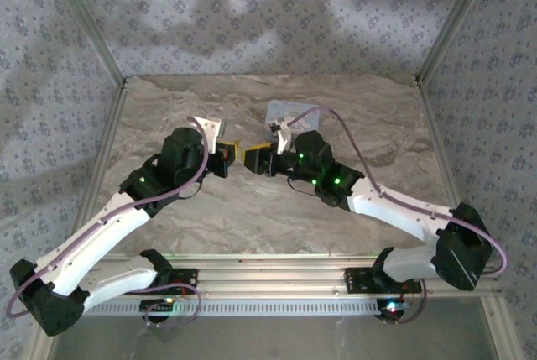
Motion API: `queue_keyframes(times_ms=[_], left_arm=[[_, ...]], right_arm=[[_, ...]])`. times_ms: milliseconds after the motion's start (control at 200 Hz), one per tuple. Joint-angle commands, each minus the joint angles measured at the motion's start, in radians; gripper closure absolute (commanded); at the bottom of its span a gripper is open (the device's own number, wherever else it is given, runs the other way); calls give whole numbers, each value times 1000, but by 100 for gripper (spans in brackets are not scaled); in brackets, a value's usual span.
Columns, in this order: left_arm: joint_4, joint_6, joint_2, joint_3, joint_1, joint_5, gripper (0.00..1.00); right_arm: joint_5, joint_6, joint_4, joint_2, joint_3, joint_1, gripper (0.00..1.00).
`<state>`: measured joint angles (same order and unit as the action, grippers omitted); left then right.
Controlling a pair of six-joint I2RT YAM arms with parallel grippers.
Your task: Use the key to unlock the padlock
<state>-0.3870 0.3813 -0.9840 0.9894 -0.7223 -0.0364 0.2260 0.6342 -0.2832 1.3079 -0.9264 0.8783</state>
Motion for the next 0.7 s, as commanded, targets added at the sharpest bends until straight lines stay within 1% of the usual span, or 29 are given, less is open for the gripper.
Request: queue_keyframes(times_ms=[0, 145, 225, 300, 375, 450, 520, 595, 660, 695], left_arm=[[-4, 37, 5, 29, -6, 40, 100], [-4, 52, 7, 18, -5, 54, 100], [-3, 57, 11, 12, -6, 58, 100], [-6, 56, 13, 12, -6, 56, 100], [-9, 54, 15, 12, -5, 55, 100], [-9, 54, 16, 13, -6, 52, 100], [-9, 54, 19, 14, -6, 50, 100], [-9, 54, 22, 15, -6, 50, 100], [-12, 52, 25, 15, -6, 52, 100], [-12, 50, 25, 15, -5, 53, 100]], right_arm=[[18, -46, 13, 20, -52, 15, 58], [16, -49, 13, 42, -63, 17, 67], [20, -51, 14, 50, -66, 19, 70], [22, -48, 16, 54, -65, 19, 70], [22, -44, 18, 54, -64, 21, 64], [22, -45, 22, 52, -61, 21, 64], [22, -50, 21, 48, -56, 21, 73], [22, -59, 21, 43, -53, 20, 85], [15, -70, 28, 34, -52, 21, 97], [16, -79, 33, 29, -52, 19, 100]])
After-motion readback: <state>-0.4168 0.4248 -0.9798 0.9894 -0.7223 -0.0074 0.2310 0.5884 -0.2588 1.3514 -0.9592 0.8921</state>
